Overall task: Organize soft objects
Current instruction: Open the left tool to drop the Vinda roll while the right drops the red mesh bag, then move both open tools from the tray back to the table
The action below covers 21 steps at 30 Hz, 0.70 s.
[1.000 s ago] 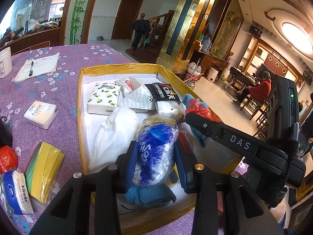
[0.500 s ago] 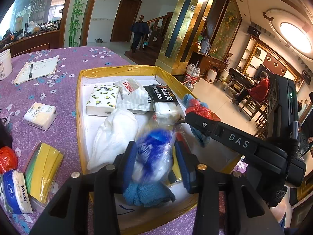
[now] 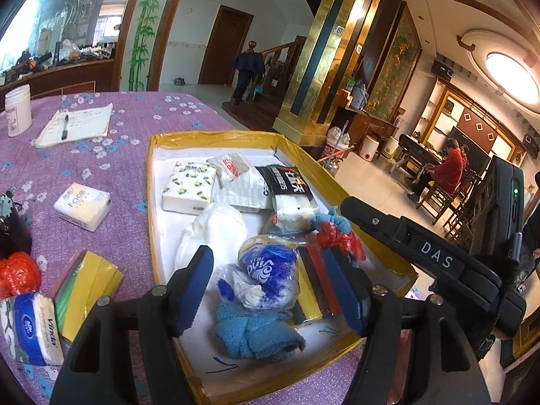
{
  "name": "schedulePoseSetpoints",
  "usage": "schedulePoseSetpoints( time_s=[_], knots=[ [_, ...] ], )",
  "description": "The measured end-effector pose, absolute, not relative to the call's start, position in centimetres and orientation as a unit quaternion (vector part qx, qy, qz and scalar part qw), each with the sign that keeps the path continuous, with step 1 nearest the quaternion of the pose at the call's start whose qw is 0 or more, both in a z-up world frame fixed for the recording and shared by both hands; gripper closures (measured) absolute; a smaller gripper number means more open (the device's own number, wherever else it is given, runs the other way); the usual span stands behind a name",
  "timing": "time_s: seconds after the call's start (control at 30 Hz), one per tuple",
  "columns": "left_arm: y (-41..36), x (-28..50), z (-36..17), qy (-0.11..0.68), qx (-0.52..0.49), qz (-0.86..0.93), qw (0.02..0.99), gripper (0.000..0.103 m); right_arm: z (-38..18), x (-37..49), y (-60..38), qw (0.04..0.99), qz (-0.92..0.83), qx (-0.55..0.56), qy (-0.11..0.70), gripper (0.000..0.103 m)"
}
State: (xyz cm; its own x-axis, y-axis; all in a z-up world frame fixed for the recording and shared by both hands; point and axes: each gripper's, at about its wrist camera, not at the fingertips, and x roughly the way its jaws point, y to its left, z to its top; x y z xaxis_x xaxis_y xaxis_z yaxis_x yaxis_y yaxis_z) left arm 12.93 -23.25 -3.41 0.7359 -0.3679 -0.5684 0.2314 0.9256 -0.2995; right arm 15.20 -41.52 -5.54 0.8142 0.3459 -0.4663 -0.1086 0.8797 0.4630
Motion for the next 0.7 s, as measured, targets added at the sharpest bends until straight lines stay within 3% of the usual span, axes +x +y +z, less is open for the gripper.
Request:
schedulePoseSetpoints(
  time_s=[0.47, 0.7],
  knots=[
    [-23.0, 10.5, -0.8, 0.311, -0.104, -0.166, 0.930, 0.029, -5.5, 14.8, -42.2, 0.929, 0.120, 0.223, 0.270, 0.054],
    [-22.7, 8.7, 0.0, 0.320, -0.100, -0.175, 0.925, 0.029, -5.5, 14.8, -42.3, 0.930, 0.115, 0.223, 0.270, 0.046]
  ],
)
